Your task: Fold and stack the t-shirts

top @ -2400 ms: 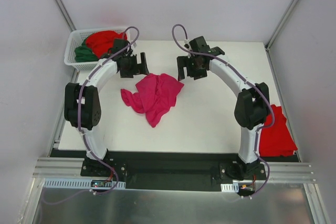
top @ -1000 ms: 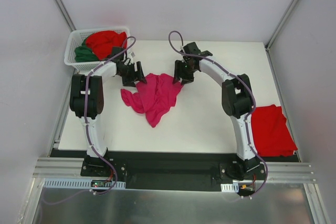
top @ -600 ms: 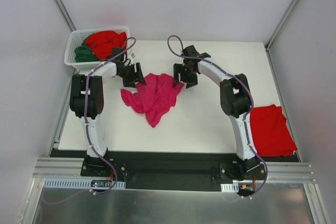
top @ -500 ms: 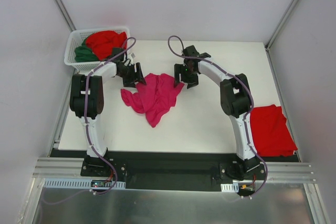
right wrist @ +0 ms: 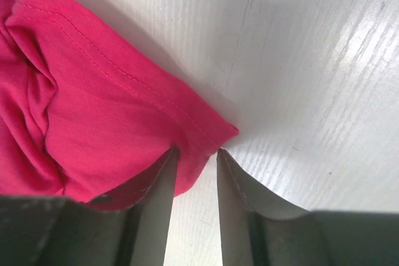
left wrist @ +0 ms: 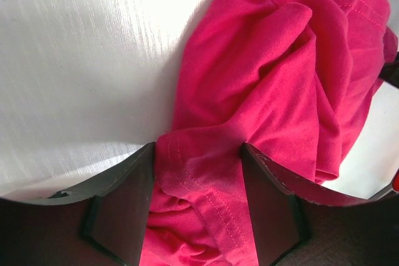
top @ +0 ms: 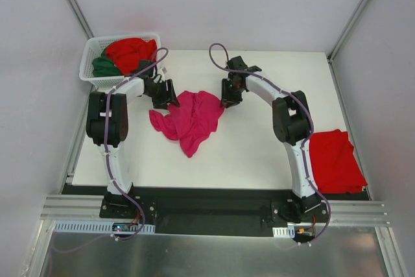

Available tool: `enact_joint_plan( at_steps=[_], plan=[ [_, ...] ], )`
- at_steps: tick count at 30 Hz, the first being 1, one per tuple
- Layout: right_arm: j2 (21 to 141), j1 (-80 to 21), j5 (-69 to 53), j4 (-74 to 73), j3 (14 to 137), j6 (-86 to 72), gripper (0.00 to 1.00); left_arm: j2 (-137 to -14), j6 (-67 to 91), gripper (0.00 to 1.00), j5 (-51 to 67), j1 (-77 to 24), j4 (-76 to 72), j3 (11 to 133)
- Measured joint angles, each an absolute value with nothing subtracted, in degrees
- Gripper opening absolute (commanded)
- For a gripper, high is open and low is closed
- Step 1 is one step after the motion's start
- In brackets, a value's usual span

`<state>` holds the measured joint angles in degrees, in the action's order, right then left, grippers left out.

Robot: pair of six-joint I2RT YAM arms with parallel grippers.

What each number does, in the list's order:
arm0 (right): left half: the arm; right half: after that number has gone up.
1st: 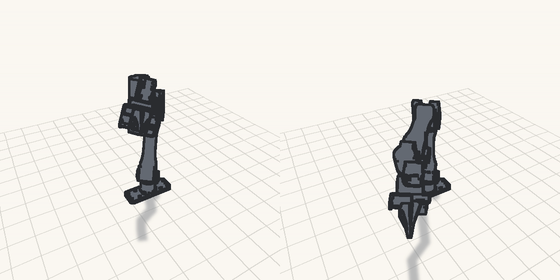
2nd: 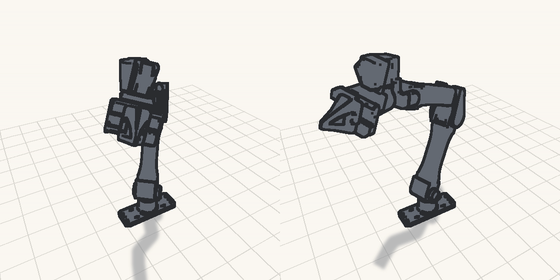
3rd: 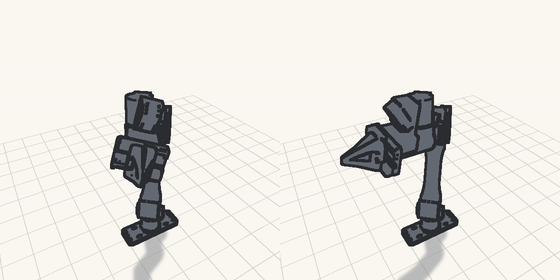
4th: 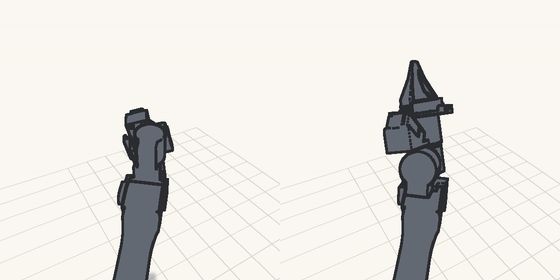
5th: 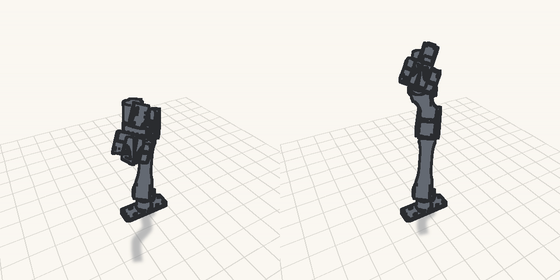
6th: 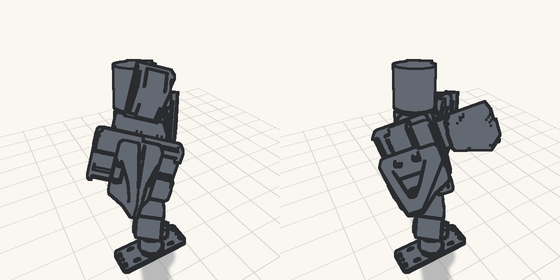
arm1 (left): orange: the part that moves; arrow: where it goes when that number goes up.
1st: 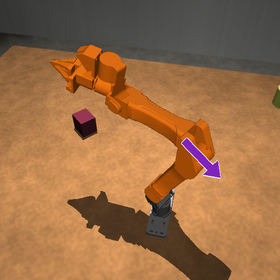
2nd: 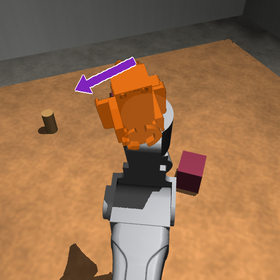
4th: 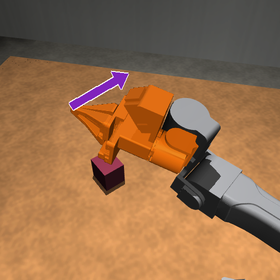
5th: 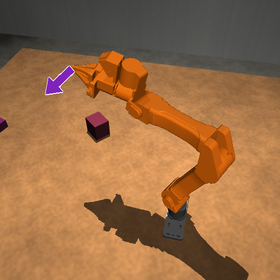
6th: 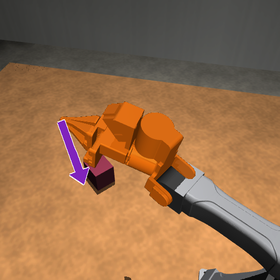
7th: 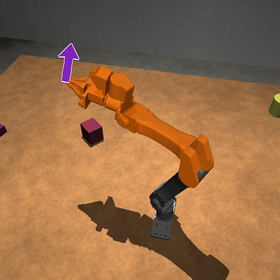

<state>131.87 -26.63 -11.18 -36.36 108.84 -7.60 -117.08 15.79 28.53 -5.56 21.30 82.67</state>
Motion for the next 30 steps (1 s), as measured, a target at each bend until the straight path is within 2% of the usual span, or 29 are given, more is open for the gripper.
enact_joint_plan(
  at_steps=[3, 9, 11, 14, 16, 17, 26, 30],
  plan=[
    [131.9, -26.3, -11.4, -35.9, 108.8, -7.9, 0.27, -117.1, 15.8, 0.54, 28.6, -5.6, 21.3, 82.5],
    [132.7, -25.9, -11.7, -35.5, 110.0, -8.1, 0.10, -117.1, 15.8, 0.50, 29.2, -5.6, 21.3, 82.5],
    [132.9, -25.7, -11.9, -35.3, 110.1, -8.1, 0.01, -117.0, 15.8, 0.39, 29.3, -5.6, 21.4, 82.5],
    [132.9, -25.6, -12.1, -35.3, 110.3, -8.1, 0.01, -116.4, 15.9, 0.30, 28.9, -6.0, 22.0, 82.5],
    [132.9, -25.6, -12.5, -35.2, 110.4, -8.1, 0.01, -115.6, 15.8, 0.19, 28.5, -6.4, 22.4, 82.6],
    [132.9, -25.6, -12.6, -35.1, 110.5, -8.1, 0.01, -115.2, 15.7, 0.00, 28.3, -6.6, 22.6, 82.6],
    [132.7, -25.3, -13.3, -35.8, 112.2, -7.1, 0.01, -110.4, 14.9, 0.00, 25.7, -8.1, 27.5, 83.9],
    [129.5, -24.5, -13.3, -37.5, 116.0, -5.7, 0.01, -106.0, 13.7, 0.00, 23.6, -9.3, 32.3, 89.1]
  ],
)
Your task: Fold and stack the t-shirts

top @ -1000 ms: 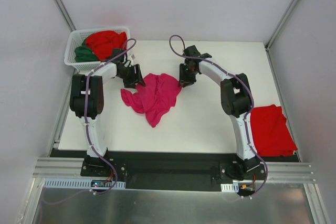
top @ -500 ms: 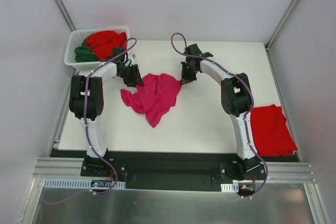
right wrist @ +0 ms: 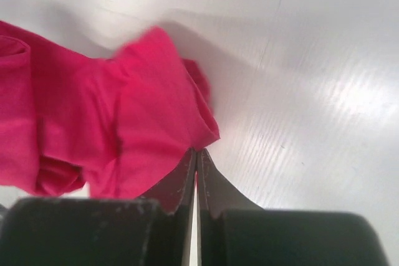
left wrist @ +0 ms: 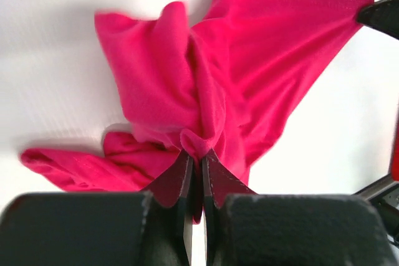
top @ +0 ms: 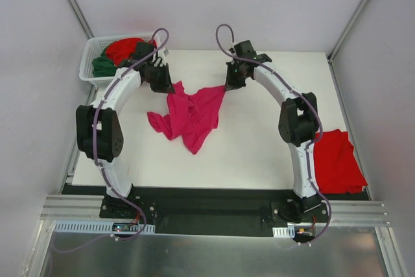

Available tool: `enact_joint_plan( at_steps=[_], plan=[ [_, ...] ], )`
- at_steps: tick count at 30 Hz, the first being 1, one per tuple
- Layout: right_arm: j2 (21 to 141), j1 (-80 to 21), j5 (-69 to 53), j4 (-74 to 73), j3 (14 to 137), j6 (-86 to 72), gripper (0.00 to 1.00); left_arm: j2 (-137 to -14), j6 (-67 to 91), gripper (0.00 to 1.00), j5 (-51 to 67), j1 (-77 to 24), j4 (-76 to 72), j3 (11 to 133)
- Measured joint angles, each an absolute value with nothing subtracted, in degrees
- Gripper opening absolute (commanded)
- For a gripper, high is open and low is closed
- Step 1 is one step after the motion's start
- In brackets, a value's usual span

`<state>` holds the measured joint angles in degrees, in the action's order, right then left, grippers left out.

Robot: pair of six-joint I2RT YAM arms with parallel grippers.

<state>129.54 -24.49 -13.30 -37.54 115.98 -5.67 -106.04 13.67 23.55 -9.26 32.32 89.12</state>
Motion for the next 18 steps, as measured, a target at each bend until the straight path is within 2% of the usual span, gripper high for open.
enact_joint_plan(
  at_steps=[4, 11, 18],
  plan=[
    [120.6, -22.4, -13.1, -38.8, 119.1, -4.3, 0.01, -100.0, 12.4, 0.00, 21.8, -10.6, 36.0, 97.2],
    [98.6, -17.6, -13.7, -37.9, 122.9, -2.9, 0.01, -85.6, 12.7, 0.00, 19.1, -10.8, 38.8, 97.4],
    [80.4, -17.3, -14.4, -37.8, 122.4, -2.7, 0.01, -77.9, 19.1, 0.00, 16.7, -10.8, 40.1, 99.2]
  ],
)
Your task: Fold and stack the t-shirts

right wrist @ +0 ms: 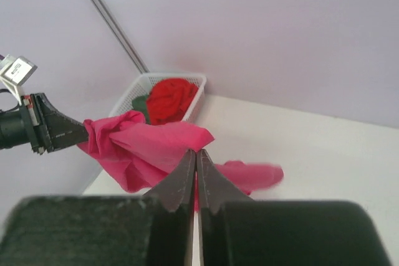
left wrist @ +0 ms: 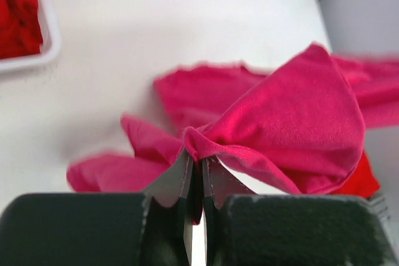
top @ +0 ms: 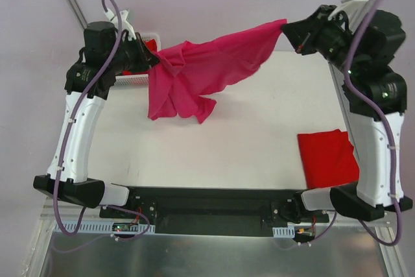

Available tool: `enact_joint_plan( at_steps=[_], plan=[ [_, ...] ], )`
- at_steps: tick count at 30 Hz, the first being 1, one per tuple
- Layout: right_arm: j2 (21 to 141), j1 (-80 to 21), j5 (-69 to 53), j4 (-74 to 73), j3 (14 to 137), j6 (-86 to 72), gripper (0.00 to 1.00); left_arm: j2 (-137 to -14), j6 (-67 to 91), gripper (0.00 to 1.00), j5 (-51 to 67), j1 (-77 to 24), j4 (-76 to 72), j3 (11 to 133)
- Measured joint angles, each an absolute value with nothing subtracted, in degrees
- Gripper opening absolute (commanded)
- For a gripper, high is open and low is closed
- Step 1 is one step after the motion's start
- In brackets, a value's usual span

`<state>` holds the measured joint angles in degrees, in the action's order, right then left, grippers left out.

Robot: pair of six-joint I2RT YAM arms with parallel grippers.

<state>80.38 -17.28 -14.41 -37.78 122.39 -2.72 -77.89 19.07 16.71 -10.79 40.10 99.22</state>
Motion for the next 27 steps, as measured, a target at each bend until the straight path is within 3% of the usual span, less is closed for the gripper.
enact_joint_plan(
  at_steps=[9, 13, 27],
  plan=[
    [73.7, -17.5, -12.6, -38.5, 124.4, -0.7, 0.01, -77.7, 26.2, 0.00, 16.7, -10.8, 39.0, 118.7],
    [72.1, -17.9, -10.9, -39.6, 124.5, 0.8, 0.01, -76.4, 29.1, 0.00, 19.0, -10.8, 38.2, 121.8],
    [67.4, -22.5, -5.7, -41.5, 125.1, 4.8, 0.01, -61.5, 39.1, 0.00, 29.0, -10.8, 39.0, 103.7]
  ],
)
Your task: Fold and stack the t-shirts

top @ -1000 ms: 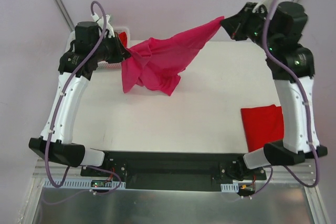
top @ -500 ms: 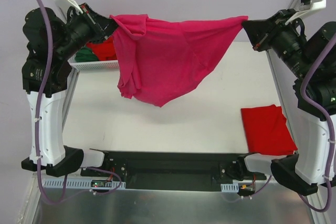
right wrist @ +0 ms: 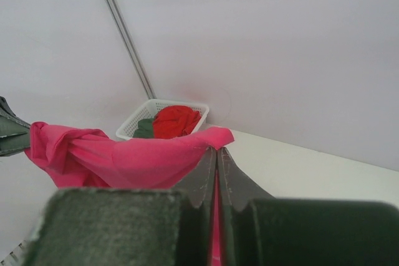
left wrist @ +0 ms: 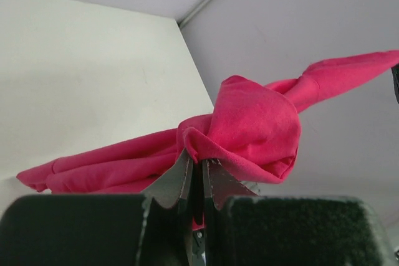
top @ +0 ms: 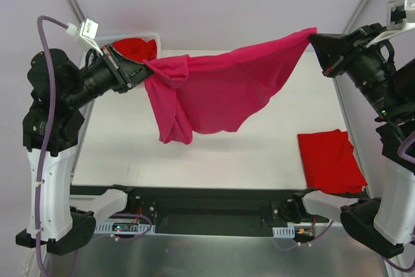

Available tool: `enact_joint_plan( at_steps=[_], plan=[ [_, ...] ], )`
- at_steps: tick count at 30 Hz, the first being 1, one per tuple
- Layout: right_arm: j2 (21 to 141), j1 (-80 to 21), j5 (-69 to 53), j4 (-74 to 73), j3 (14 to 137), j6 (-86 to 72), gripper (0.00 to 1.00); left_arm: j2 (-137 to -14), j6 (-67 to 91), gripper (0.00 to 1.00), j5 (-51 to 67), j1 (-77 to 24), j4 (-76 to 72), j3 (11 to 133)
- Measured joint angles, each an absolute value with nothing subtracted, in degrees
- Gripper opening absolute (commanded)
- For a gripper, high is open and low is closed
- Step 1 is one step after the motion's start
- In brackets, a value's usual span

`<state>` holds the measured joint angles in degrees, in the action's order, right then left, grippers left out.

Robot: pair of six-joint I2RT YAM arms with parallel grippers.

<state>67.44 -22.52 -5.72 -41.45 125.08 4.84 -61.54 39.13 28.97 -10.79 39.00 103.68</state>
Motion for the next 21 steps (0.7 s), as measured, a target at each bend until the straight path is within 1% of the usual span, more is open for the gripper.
enact_joint_plan(
  at_steps=[4, 12, 16, 19, 21],
  plan=[
    [66.1, -23.0, -4.8, -43.3, 124.7, 5.1, 0.01, -58.2, 41.7, 0.00, 33.4, -10.8, 39.9, 100.4],
    [65.5, -23.0, -3.4, -45.8, 126.5, 5.6, 0.01, -54.8, 45.3, 0.00, 40.6, -10.8, 38.9, 99.0],
    [65.1, -23.1, -2.3, -46.0, 122.6, 5.1, 0.01, -54.2, 45.5, 0.00, 41.0, -10.8, 37.5, 89.8],
    [66.8, -23.0, -2.2, -48.1, 119.3, 3.7, 0.01, -58.1, 43.7, 0.00, 39.7, -10.8, 39.0, 84.6],
    [69.9, -22.7, -2.4, -49.1, 117.8, 3.0, 0.01, -65.0, 41.5, 0.00, 39.0, -10.7, 38.9, 85.0]
  ],
)
